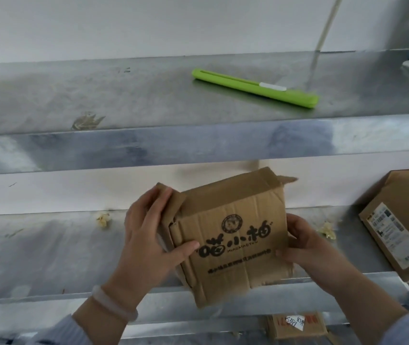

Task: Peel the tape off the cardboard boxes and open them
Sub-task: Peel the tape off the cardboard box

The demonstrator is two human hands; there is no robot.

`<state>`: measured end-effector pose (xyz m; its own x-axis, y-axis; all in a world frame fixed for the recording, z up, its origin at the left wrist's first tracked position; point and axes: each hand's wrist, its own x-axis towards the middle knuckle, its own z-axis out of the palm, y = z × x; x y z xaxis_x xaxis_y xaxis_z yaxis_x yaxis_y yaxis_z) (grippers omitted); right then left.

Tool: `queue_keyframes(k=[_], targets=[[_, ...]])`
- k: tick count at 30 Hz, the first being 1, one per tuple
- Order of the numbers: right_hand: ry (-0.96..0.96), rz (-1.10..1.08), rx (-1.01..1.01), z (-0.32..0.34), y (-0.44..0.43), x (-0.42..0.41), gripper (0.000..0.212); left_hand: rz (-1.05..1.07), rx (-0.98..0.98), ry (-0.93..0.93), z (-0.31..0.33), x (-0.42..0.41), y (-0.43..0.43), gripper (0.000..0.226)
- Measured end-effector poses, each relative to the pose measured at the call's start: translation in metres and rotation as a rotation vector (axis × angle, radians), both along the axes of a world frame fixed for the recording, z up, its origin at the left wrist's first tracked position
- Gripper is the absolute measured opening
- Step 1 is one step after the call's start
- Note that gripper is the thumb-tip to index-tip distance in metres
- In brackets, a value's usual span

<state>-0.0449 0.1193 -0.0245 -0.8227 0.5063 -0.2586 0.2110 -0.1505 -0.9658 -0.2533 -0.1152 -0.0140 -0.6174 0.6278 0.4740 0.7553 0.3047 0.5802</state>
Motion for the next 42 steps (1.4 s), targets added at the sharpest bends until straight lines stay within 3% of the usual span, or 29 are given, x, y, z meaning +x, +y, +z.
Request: queue_keyframes(k=[2, 5, 11, 13, 16, 19, 22, 26, 29, 31, 33, 35, 37, 39, 42], targets=[[-0.022, 0.025, 0.114, 0.010, -0.004, -0.007, 0.064, -0.021, 0.034, 0.117, 0.007, 0.001, 0.004, 0.102], [-0.065, -0.025, 0.270, 0.014, -0.006, -0.017, 0.067, -0.064, -0.007, 0.149, 0.001, 0.005, 0.004, 0.115], [-0.154, -0.045, 0.485, -0.012, -0.005, -0.019, 0.065, -0.194, -0.110, -0.123, -0.011, 0.010, -0.004, 0.131], [-0.054, -0.019, 0.426, -0.015, -0.005, -0.012, 0.073, -0.184, -0.100, -0.138, -0.011, 0.008, -0.004, 0.134], [0.276, -0.161, 0.352, -0.010, -0.010, -0.010, 0.086, -0.152, -0.084, -0.143, -0.011, 0.005, -0.002, 0.143], [0.298, -0.365, 0.687, 0.014, -0.011, -0.016, 0.068, -0.186, -0.028, -0.190, -0.014, -0.001, 0.003, 0.143], [0.023, -0.240, 1.085, 0.030, -0.003, -0.023, 0.052, -0.217, 0.128, -0.257, -0.017, -0.004, 0.006, 0.123], [-0.140, -0.141, 1.015, 0.031, 0.003, -0.024, 0.039, -0.211, 0.297, -0.241, -0.017, -0.012, 0.007, 0.101], [-0.066, -0.146, 0.910, 0.035, 0.004, -0.021, 0.044, -0.091, 0.365, -0.163, -0.015, -0.016, 0.006, 0.076], [0.036, -0.180, 0.927, 0.038, 0.005, -0.019, 0.045, 0.005, 0.369, -0.212, -0.010, -0.014, 0.004, 0.065], [0.151, -0.207, 1.133, 0.039, 0.005, -0.017, 0.028, 0.093, 0.295, -0.216, -0.005, -0.013, 0.000, 0.052], [0.277, -0.165, 1.281, 0.037, 0.004, -0.015, 0.013, 0.091, 0.129, 0.014, -0.005, -0.020, -0.005, 0.027], [0.333, -0.054, 1.328, 0.031, 0.001, -0.012, 0.005, -0.032, -0.060, 0.302, -0.003, -0.028, -0.006, 0.021], [0.248, 0.036, 1.372, 0.019, -0.005, -0.008, 0.021, -0.156, -0.214, 0.442, 0.002, -0.027, -0.003, 0.028], [0.112, 0.040, 1.338, 0.000, -0.008, -0.003, 0.041, -0.195, -0.335, 0.470, 0.007, -0.023, 0.003, 0.033]])
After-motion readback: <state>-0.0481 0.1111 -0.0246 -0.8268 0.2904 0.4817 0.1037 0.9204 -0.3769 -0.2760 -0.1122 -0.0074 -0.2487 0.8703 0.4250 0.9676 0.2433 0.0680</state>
